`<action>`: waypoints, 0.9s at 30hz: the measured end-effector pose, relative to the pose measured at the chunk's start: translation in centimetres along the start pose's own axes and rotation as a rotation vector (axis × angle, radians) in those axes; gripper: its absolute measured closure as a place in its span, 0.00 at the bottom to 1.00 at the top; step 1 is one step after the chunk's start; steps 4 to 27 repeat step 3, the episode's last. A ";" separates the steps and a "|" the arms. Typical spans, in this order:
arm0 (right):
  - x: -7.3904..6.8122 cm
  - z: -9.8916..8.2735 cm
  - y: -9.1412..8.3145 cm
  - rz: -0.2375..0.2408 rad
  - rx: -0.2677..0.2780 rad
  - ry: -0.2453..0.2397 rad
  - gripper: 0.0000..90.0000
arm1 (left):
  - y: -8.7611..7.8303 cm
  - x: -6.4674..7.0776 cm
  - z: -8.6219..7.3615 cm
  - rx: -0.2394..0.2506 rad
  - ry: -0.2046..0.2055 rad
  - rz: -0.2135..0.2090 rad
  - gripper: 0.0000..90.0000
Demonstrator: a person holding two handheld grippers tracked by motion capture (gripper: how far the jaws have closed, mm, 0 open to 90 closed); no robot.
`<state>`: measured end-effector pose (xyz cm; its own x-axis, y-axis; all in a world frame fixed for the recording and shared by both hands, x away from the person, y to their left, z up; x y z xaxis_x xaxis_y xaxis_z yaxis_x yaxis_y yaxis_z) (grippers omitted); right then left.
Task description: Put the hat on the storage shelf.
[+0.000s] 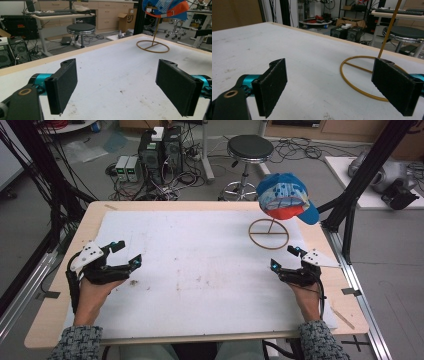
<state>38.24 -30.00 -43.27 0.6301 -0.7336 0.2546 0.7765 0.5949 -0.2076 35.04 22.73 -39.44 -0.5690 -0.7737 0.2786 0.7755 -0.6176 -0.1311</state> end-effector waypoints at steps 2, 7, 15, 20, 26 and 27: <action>-0.1 0.0 0.0 0.002 -0.004 0.009 0.14 | -0.1 -0.2 -0.3 0.002 -0.006 0.002 0.20; -0.1 0.0 0.0 0.000 -0.004 0.004 0.14 | -0.1 -0.2 -0.4 0.001 -0.005 0.002 0.20; -0.1 0.0 0.0 0.000 -0.004 0.004 0.14 | -0.1 -0.2 -0.4 0.001 -0.005 0.002 0.20; -0.1 0.0 0.0 0.000 -0.004 0.004 0.14 | -0.1 -0.2 -0.4 0.001 -0.005 0.002 0.20; -0.1 0.0 0.0 0.000 -0.004 0.004 0.14 | -0.1 -0.2 -0.4 0.001 -0.005 0.002 0.20; -0.1 0.0 0.0 0.000 -0.004 0.004 0.14 | -0.1 -0.2 -0.4 0.001 -0.005 0.002 0.20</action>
Point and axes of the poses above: each handheld gripper's, and its own axes: y roughly forward along the jaws, z roughly out of its top, x roughly to its right, the point moved 5 cm from there along y, roughly forward along the jaws, and after that the axes turned 14 degrees about -y, right-handed, at the moved point
